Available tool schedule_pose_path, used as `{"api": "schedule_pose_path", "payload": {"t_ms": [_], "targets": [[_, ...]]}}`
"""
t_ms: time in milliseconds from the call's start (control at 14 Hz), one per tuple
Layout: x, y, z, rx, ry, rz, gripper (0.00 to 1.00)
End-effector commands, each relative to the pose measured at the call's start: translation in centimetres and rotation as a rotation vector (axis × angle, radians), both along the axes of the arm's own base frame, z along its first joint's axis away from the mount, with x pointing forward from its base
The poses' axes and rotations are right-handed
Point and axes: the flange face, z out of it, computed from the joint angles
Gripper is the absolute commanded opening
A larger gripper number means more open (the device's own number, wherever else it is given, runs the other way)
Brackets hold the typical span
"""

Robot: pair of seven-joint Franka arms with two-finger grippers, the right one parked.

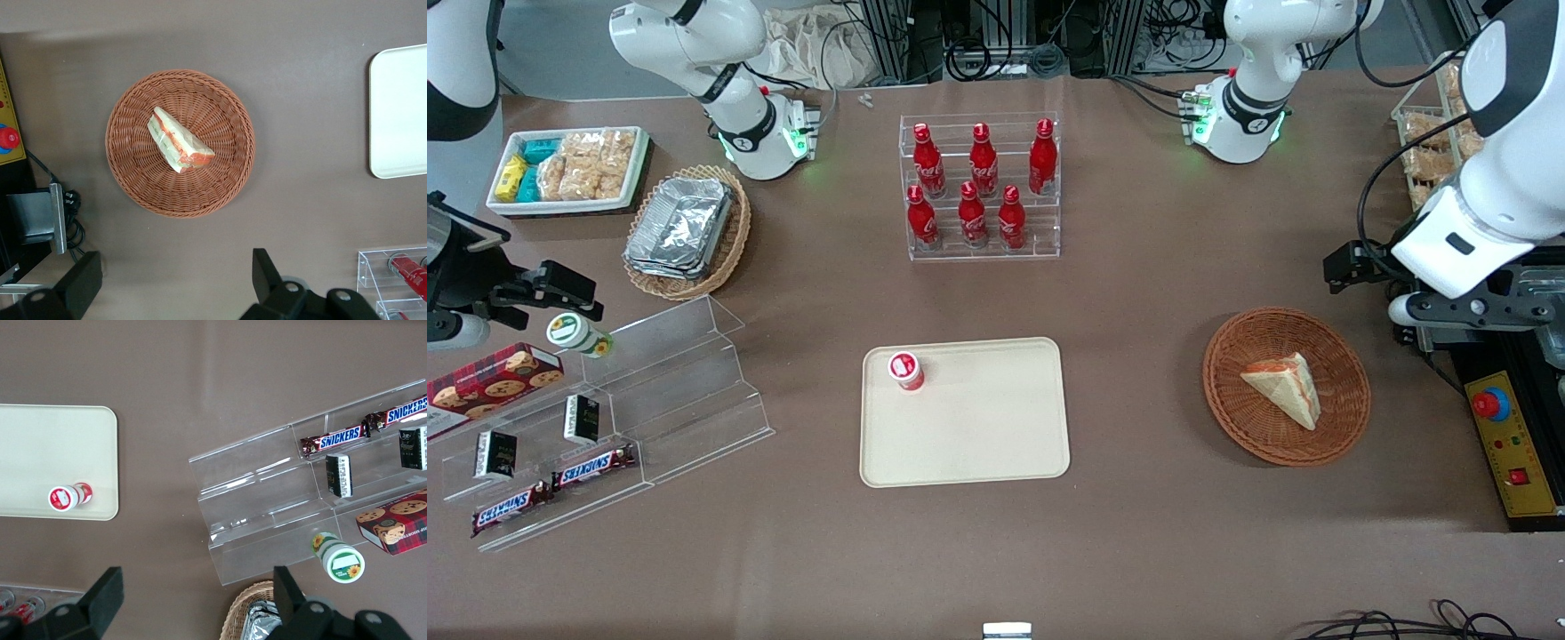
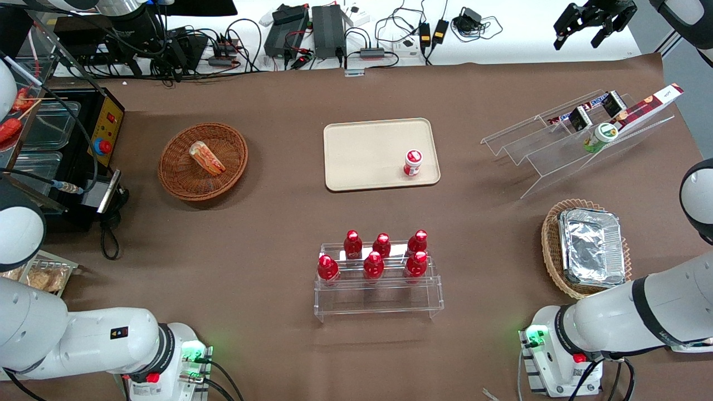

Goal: Place sandwich from basket to tray
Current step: 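Move the left gripper down over the wrapped sandwich in the wicker basket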

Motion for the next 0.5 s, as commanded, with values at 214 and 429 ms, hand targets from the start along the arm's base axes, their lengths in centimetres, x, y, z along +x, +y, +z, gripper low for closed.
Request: {"api": "schedule_pose_path", "payload": {"t_ms": [214, 429], "targets": [[1.0, 0.5, -1.1, 0.026, 0.018, 0.017, 1.00], [1.5, 1.0, -4.1, 0.025, 0.002, 0.151, 1.00]]}}
